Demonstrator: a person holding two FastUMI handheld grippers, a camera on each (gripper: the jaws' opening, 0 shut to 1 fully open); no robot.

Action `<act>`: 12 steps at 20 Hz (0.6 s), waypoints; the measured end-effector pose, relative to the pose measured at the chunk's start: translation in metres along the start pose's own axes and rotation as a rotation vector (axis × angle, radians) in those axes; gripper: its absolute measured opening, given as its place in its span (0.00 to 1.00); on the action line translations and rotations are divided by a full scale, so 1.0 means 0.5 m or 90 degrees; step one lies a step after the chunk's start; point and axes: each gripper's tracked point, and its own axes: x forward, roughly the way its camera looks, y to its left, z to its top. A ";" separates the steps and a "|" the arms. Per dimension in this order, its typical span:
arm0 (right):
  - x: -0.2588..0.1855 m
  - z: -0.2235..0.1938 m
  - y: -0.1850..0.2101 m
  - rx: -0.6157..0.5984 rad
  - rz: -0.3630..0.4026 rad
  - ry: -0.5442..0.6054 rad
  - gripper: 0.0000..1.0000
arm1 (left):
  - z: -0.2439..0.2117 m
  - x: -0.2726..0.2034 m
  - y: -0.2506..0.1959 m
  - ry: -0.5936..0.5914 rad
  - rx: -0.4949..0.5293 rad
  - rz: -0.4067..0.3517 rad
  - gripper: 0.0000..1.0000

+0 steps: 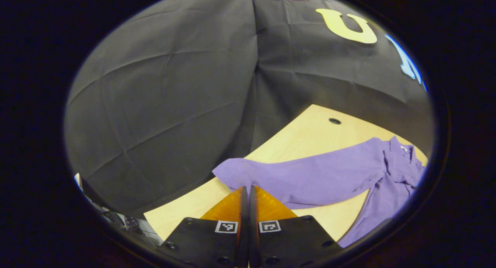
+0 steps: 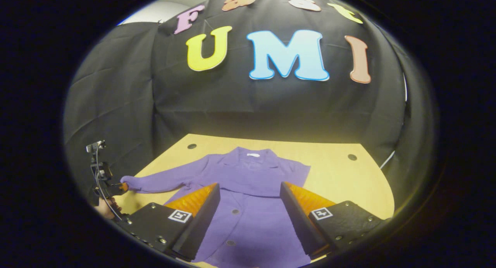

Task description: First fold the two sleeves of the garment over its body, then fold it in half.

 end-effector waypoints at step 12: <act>-0.087 -0.043 -0.195 0.060 -0.085 -0.014 0.96 | 0.139 -0.115 -0.390 -0.098 0.081 -0.172 0.06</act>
